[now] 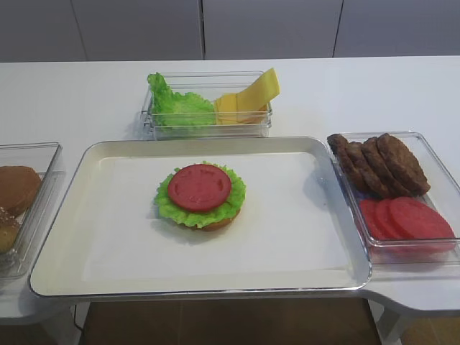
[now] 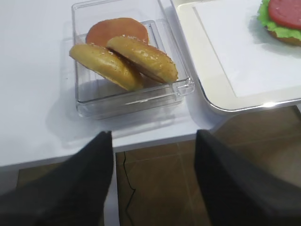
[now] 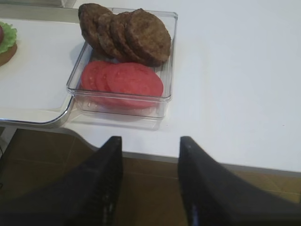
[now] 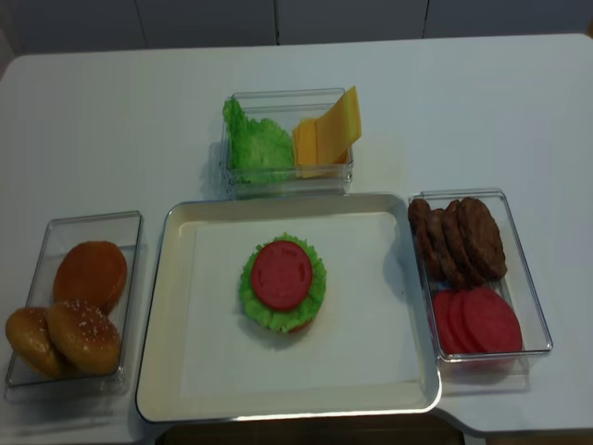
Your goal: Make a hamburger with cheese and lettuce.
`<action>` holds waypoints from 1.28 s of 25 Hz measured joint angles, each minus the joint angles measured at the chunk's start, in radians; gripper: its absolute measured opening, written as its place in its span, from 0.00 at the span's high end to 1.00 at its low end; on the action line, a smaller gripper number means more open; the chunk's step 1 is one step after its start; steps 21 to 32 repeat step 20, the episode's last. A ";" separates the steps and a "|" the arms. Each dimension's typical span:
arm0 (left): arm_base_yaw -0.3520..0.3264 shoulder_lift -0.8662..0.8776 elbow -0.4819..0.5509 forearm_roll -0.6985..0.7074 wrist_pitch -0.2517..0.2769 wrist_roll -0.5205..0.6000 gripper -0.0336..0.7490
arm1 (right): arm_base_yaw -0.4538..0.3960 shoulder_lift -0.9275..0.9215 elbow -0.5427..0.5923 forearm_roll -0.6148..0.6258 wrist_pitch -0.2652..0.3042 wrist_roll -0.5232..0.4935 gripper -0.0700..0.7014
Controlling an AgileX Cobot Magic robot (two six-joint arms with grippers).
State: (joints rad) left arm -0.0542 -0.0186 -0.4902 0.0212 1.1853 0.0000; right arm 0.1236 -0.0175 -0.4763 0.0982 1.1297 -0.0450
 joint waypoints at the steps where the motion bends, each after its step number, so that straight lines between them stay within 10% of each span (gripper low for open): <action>1: 0.000 0.000 0.000 0.000 0.000 0.000 0.43 | -0.002 0.000 0.000 0.000 0.000 0.000 0.49; 32: 0.000 0.000 0.000 0.000 0.000 0.000 0.43 | -0.002 0.000 0.000 0.000 0.000 0.000 0.49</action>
